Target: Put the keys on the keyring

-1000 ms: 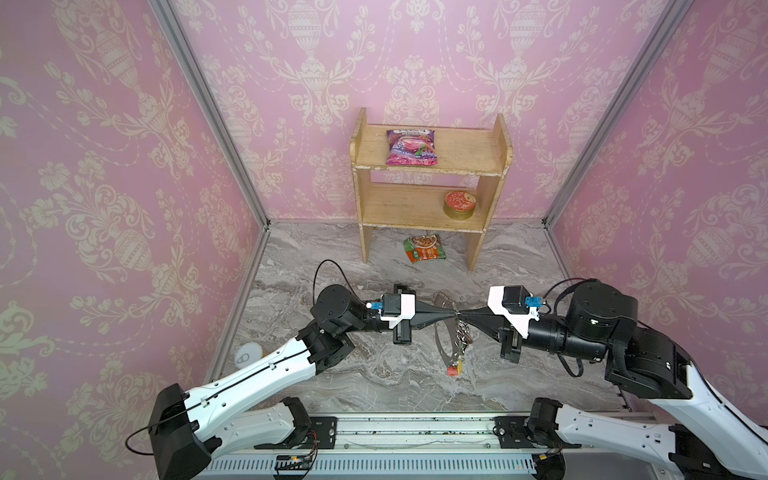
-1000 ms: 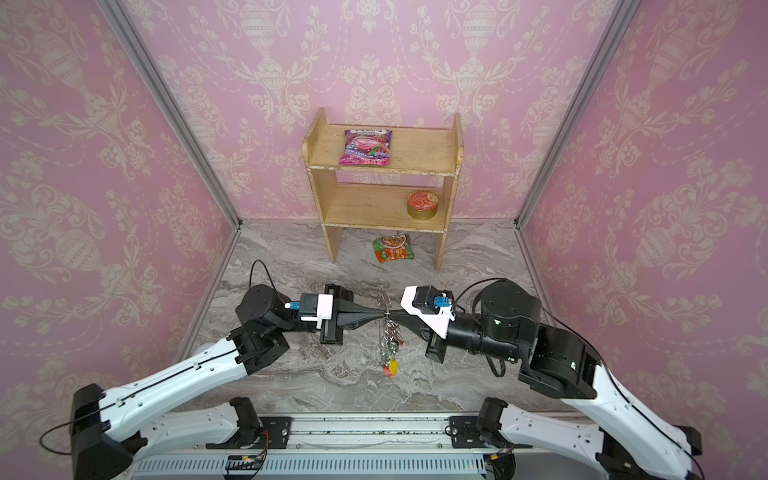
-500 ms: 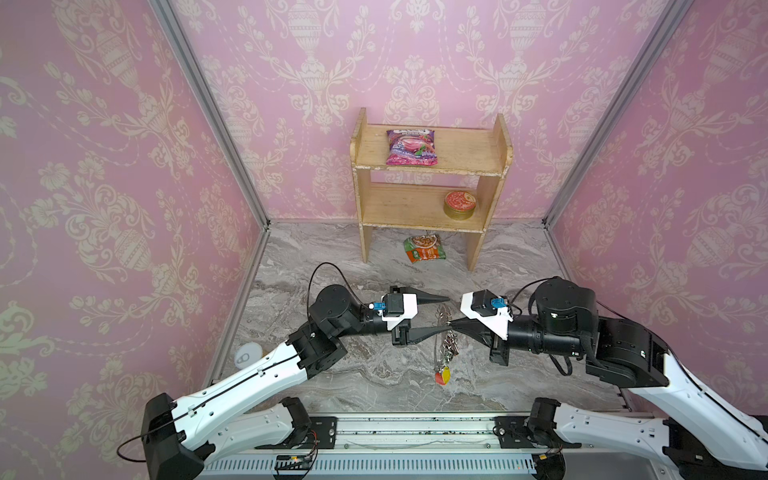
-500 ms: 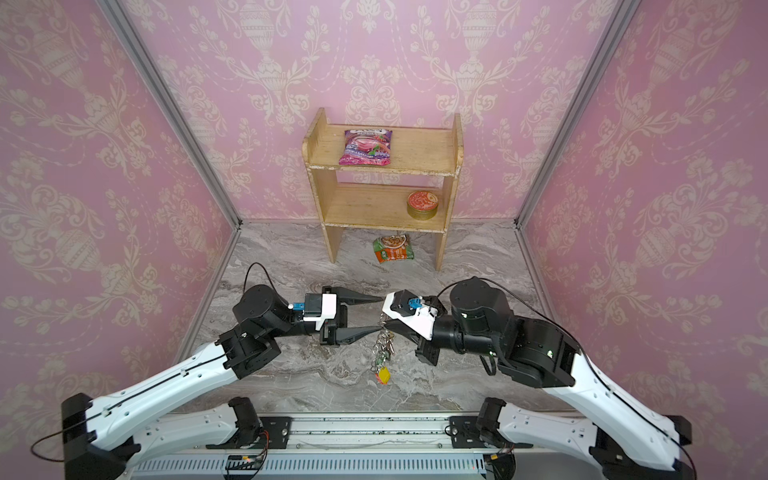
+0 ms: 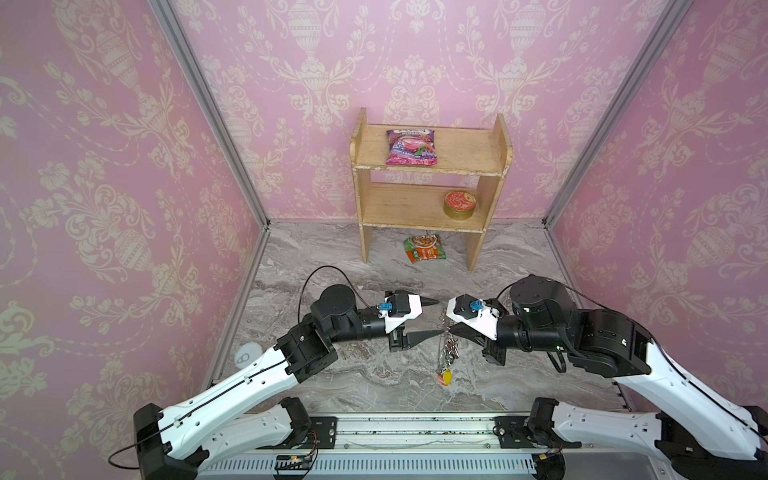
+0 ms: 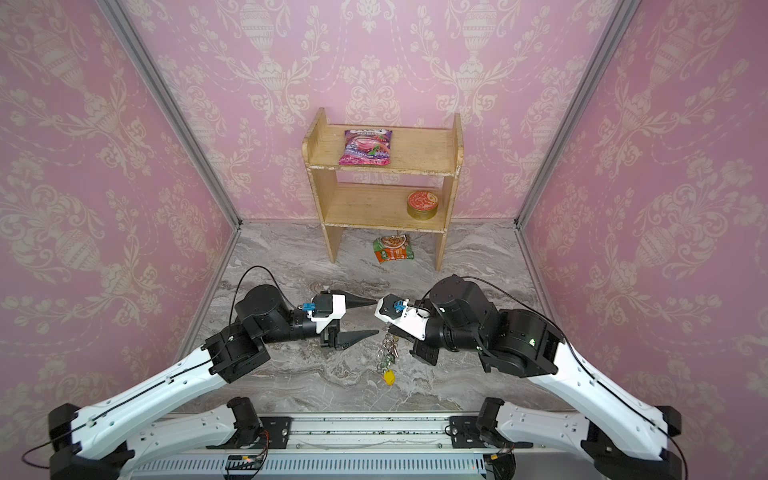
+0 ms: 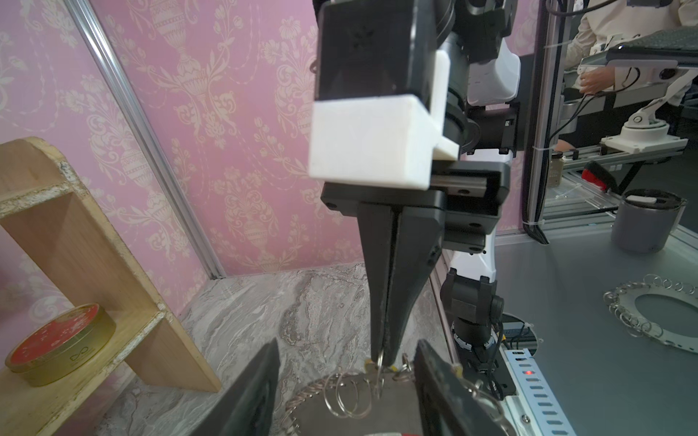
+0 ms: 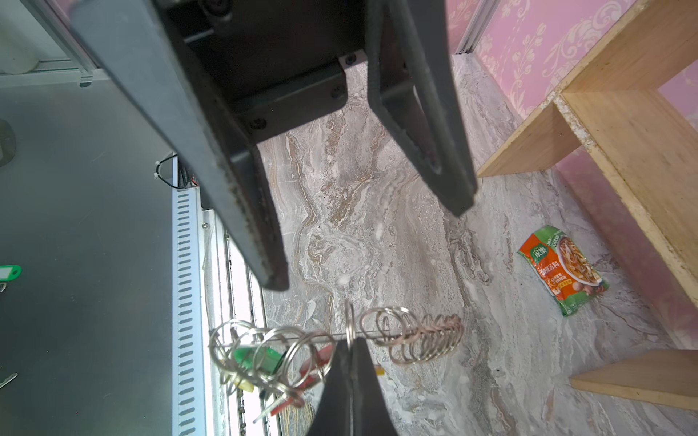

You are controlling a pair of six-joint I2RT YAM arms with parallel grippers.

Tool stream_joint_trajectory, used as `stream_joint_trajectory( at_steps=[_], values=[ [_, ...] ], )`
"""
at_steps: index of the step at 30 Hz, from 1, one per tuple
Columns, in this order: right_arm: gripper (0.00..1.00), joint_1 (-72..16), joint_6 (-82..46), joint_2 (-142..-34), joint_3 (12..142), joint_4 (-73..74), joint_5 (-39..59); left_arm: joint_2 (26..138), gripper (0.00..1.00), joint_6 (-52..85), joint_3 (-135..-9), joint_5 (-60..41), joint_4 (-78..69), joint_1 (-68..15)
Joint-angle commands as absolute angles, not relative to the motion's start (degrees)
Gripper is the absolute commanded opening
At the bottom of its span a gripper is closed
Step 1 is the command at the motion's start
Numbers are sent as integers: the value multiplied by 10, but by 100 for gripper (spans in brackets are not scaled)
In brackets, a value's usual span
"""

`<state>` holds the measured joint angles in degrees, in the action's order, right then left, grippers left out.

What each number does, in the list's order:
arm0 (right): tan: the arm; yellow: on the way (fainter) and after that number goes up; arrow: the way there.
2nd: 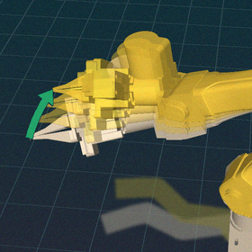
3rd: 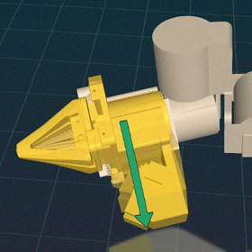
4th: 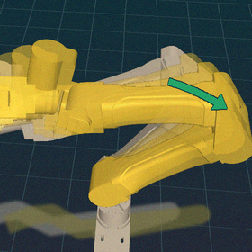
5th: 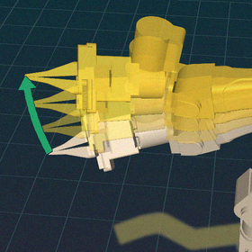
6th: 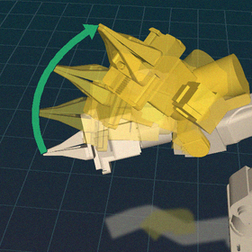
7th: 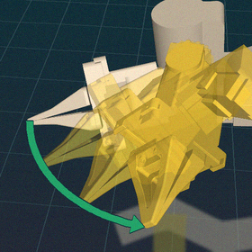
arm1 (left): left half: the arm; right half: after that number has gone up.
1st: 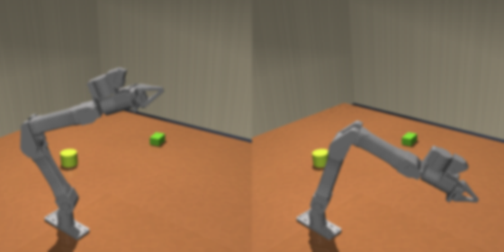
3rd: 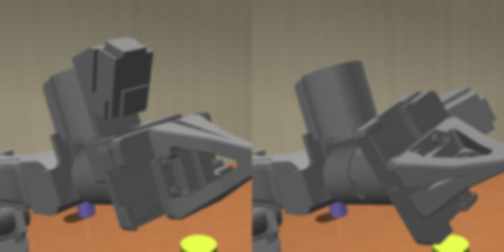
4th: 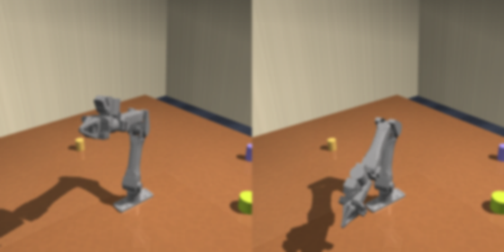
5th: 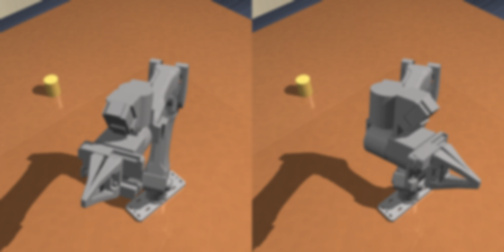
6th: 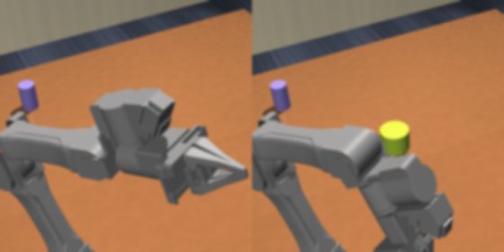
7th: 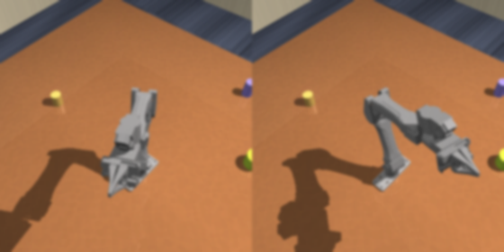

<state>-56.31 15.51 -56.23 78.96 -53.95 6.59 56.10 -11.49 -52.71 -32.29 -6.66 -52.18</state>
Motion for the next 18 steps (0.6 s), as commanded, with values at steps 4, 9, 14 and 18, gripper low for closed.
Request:
stream_joint_trajectory(
  at_steps=[4, 9, 14, 18],
  values=[
    [0, -561, 174, -570, 817, -533, 60, 593, 40, -124, -575, -376, -3, -517],
    [0, -559, 175, -570, 817, -530, 60, 609, 32, -130, -591, -391, 26, -517],
    [0, -560, 174, -566, 817, -531, 56, 614, 29, -134, -595, -394, 38, -517],
    [0, -559, 174, -565, 817, -530, 56, 617, 29, -137, -597, -392, 42, -517]
  ],
)
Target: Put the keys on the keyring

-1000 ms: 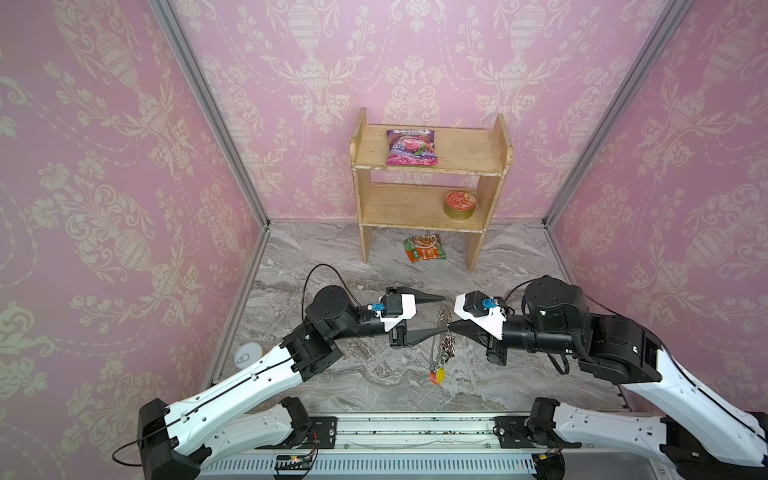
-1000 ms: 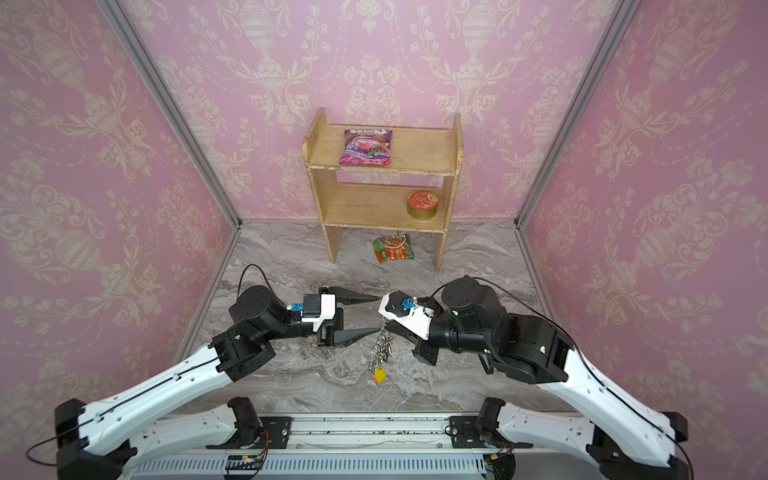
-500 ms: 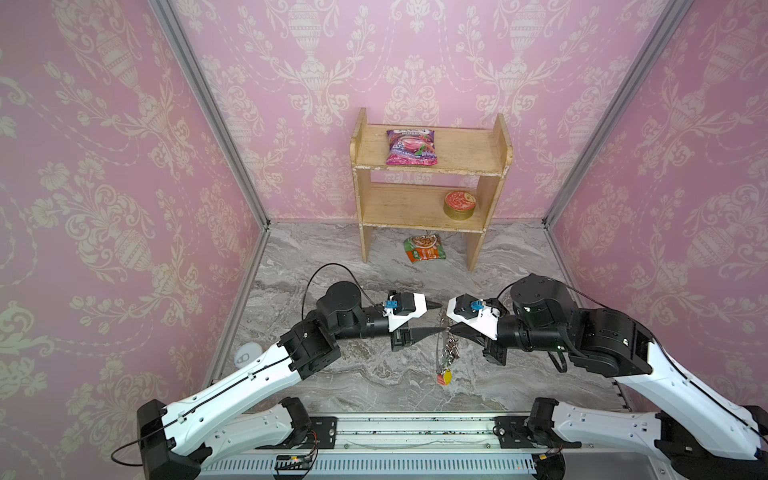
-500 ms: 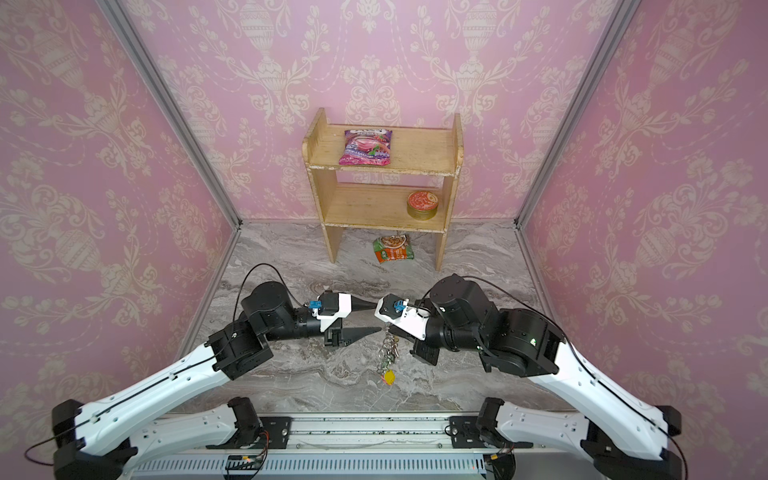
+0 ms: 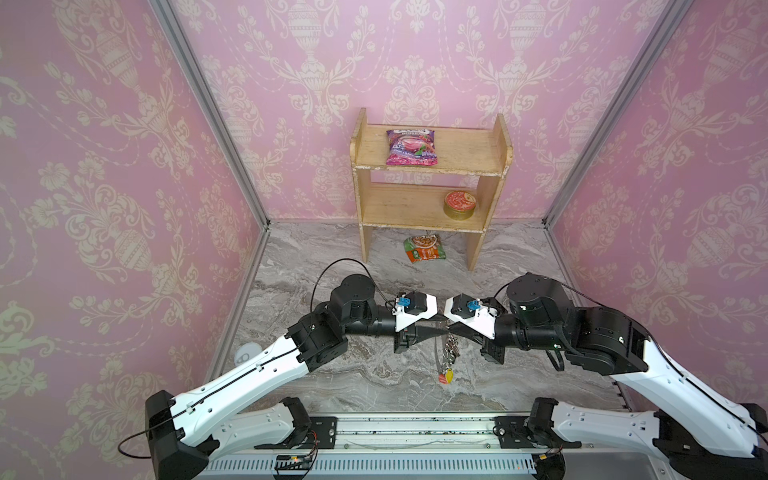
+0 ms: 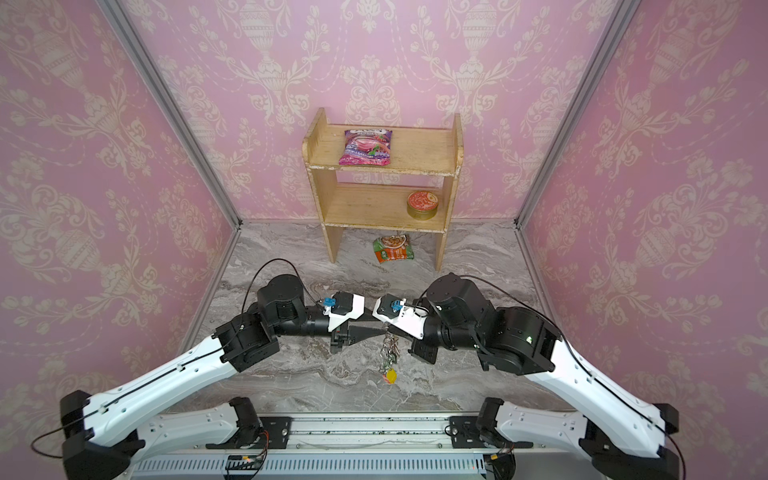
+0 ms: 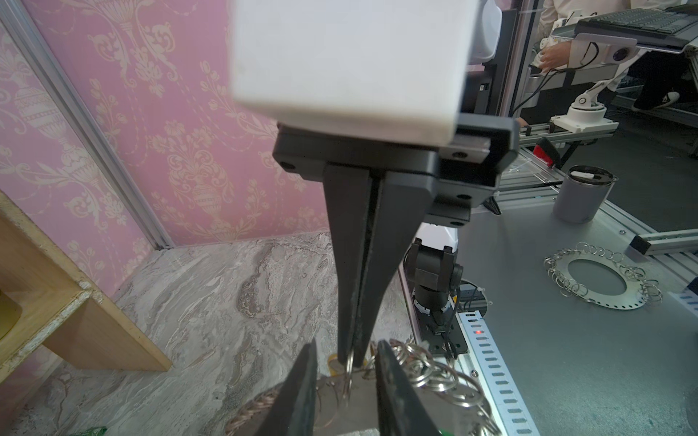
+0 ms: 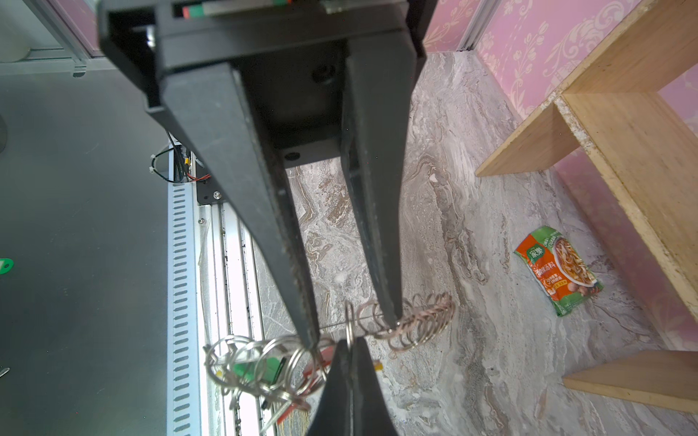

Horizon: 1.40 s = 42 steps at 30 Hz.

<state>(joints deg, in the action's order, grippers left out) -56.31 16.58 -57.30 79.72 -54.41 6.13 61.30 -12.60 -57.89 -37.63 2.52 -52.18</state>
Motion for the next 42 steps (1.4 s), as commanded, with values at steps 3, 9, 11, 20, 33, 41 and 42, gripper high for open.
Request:
stream_joint_trajectory(
  at_steps=[3, 9, 11, 20, 33, 41, 42],
  values=[
    [0, -560, 173, -563, 816, -527, 57, 620, 28, -140, -600, -389, 42, -518],
    [0, -560, 172, -561, 817, -523, 59, 625, 25, -145, -603, -389, 46, -519],
    [0, -560, 172, -559, 817, -521, 56, 624, 24, -145, -603, -388, 48, -519],
    [0, -558, 170, -554, 815, -513, 58, 625, 18, -151, -602, -381, 53, -521],
    [0, -558, 164, -557, 810, -506, 68, 626, 0, -161, -605, -377, 46, -527],
    [21, -558, 156, -542, 813, -513, 39, 601, 0, -160, -582, -365, -22, -527],
    [23, -558, 156, -539, 814, -516, 36, 598, 0, -161, -581, -364, -27, -527]
  ],
)
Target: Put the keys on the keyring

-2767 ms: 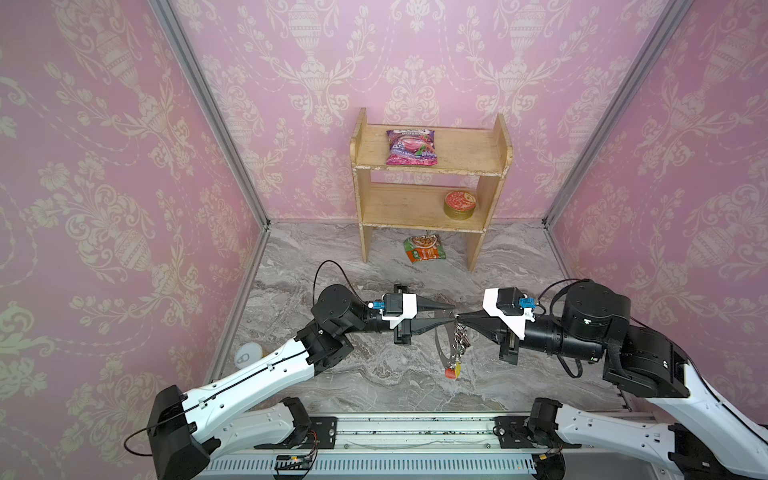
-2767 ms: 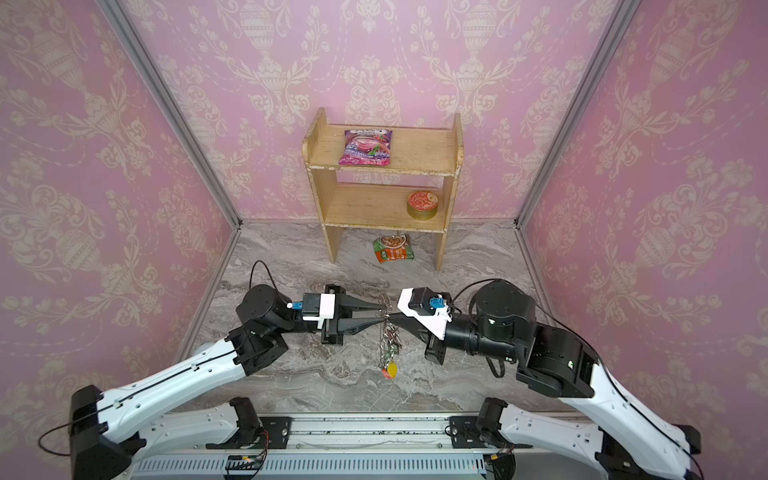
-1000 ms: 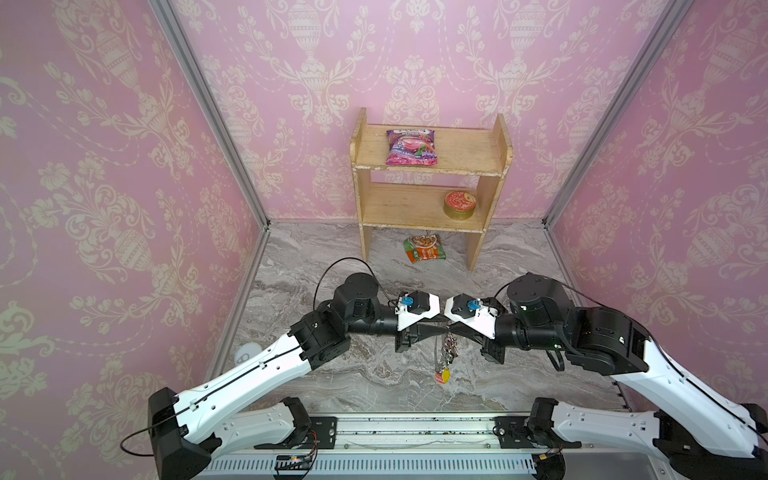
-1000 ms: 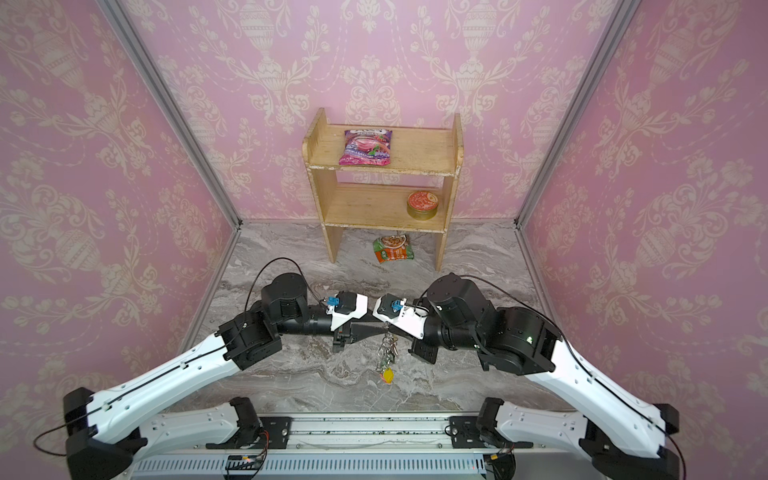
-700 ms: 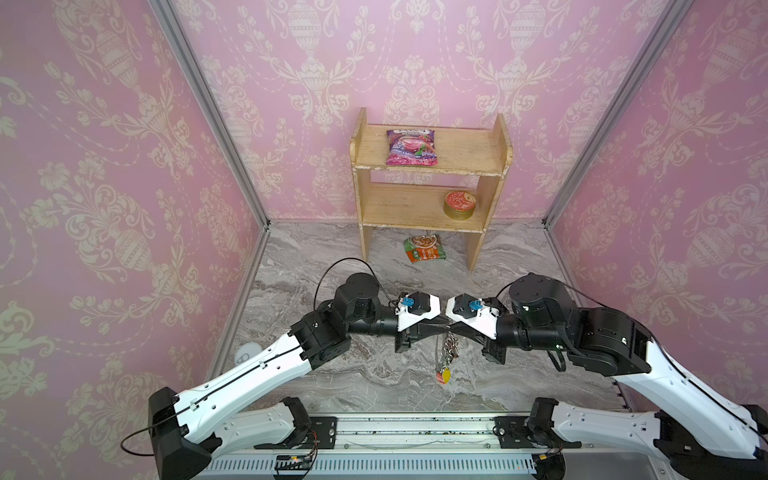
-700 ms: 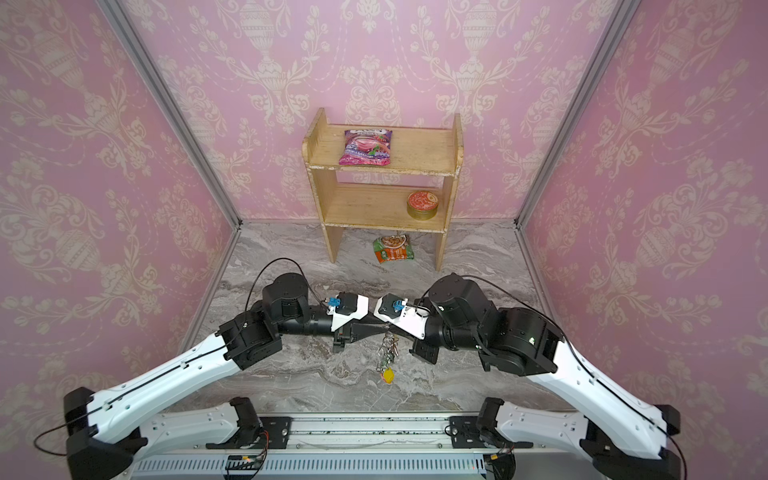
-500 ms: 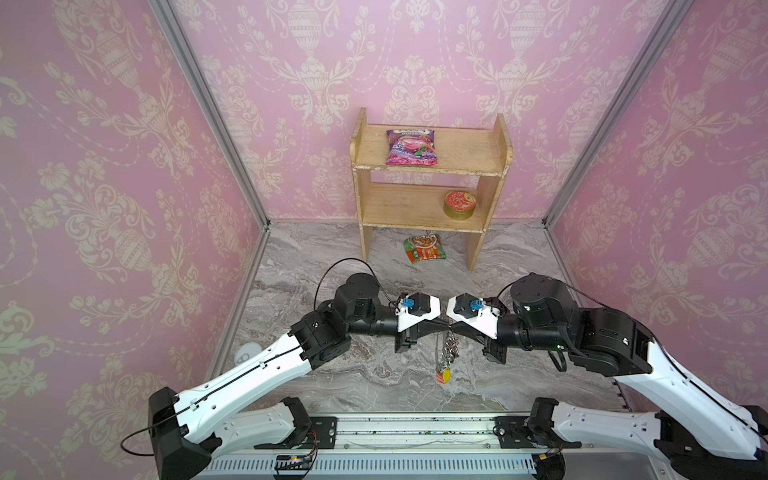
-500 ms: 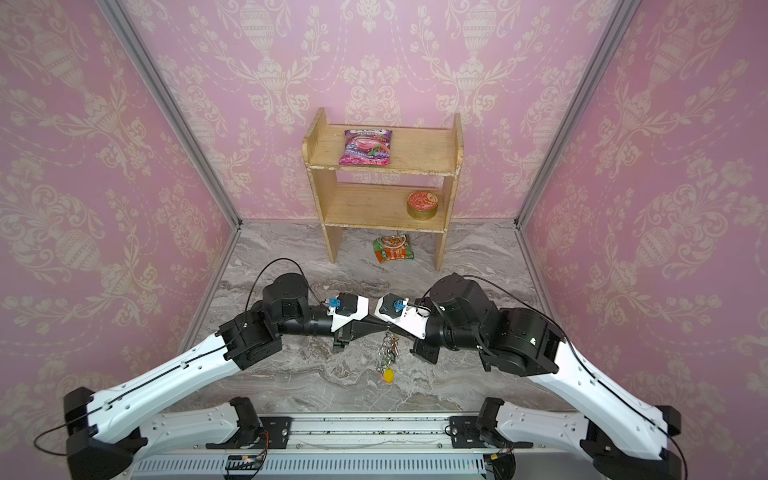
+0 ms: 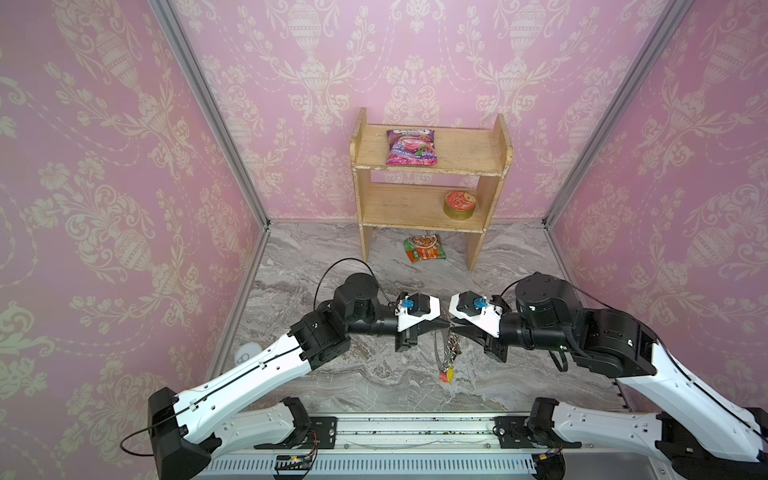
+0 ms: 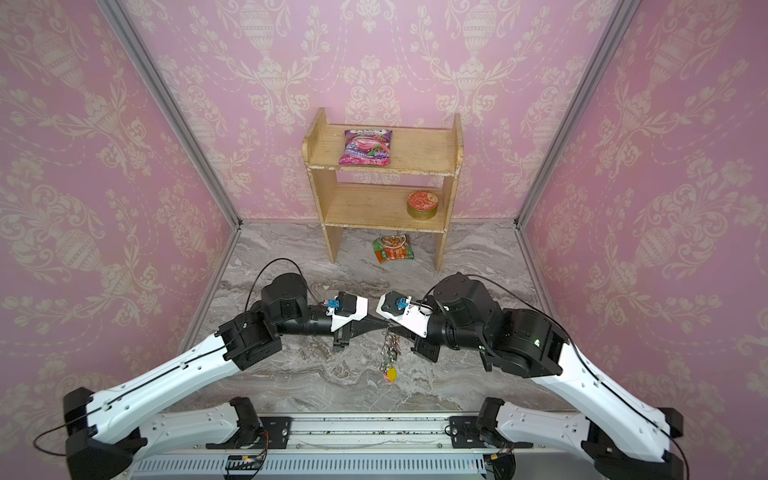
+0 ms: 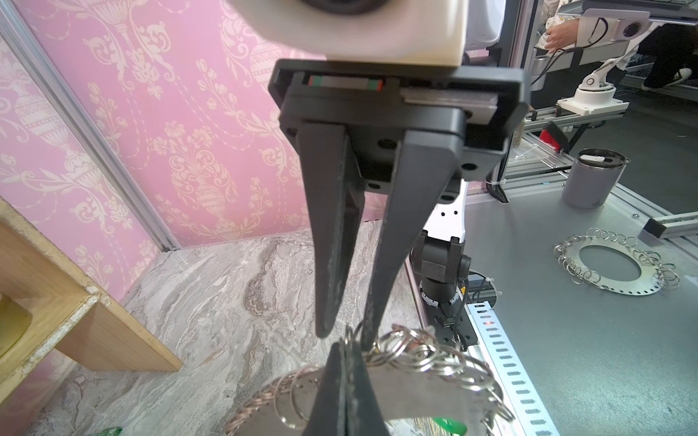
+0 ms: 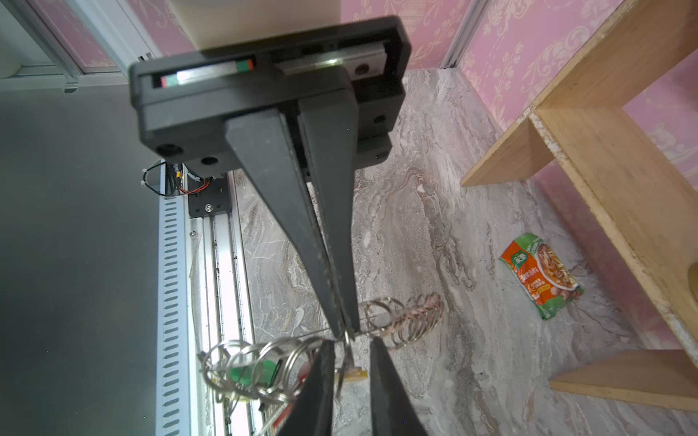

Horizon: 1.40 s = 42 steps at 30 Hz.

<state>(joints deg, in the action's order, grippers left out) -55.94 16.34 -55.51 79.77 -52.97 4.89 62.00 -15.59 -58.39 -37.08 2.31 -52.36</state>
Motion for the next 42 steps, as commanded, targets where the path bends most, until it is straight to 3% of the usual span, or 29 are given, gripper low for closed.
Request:
stream_joint_trajectory(
  at_steps=[1, 15, 26, 42],
  values=[
    [24, -558, 154, -536, 814, -517, 34, 597, 0, -162, -581, -364, -30, -527],
    [22, -554, 149, -525, 805, -501, 43, 595, 0, -160, -590, -365, -63, -527],
    [1, -548, 137, -509, 789, -498, 36, 589, 0, -134, -565, -361, -153, -527],
    [0, -547, 109, -476, 722, -416, 55, 606, 0, -51, -496, -326, -430, -522]
  ],
)
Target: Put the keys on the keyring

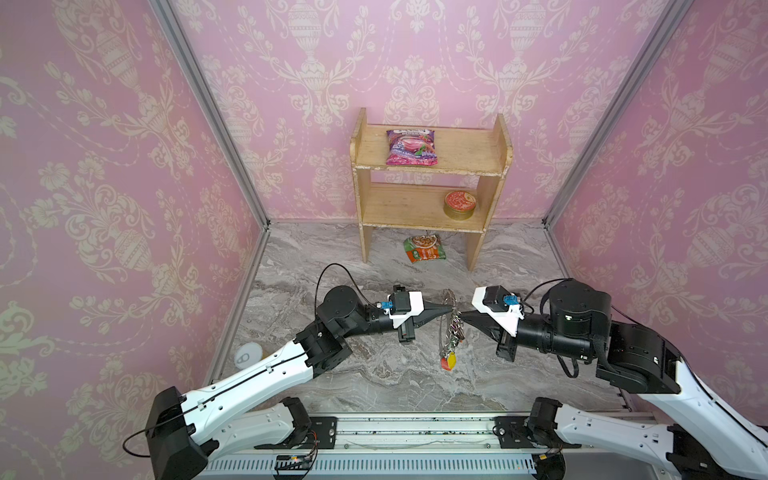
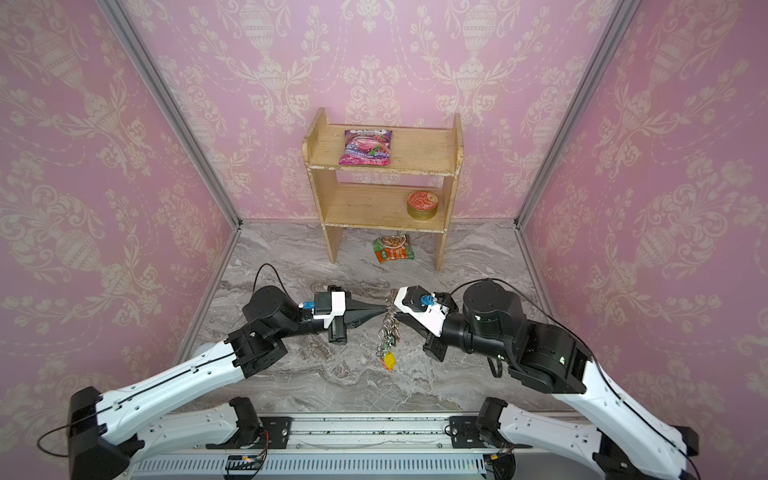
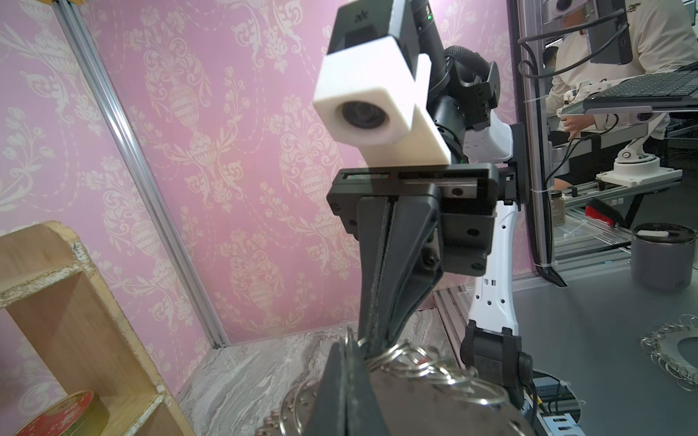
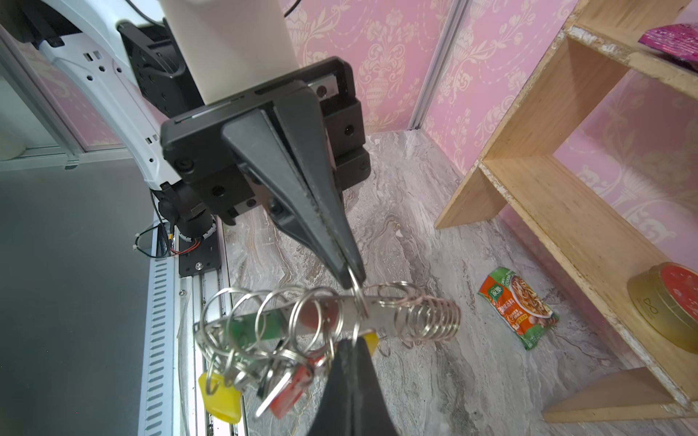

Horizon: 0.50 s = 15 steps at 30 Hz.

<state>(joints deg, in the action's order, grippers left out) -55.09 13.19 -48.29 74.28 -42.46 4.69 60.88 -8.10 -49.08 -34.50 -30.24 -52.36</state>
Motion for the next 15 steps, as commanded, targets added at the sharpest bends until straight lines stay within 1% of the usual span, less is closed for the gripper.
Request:
stream_joint_trajectory(
  at_steps=[1, 15],
  values=[
    [0, -546, 107, -475, 715, -407, 58, 610, 0, -46, -495, -327, -442, -522],
    [0, -541, 91, -488, 683, -332, 94, 658, 0, 13, -491, -354, -544, -518]
  ],
)
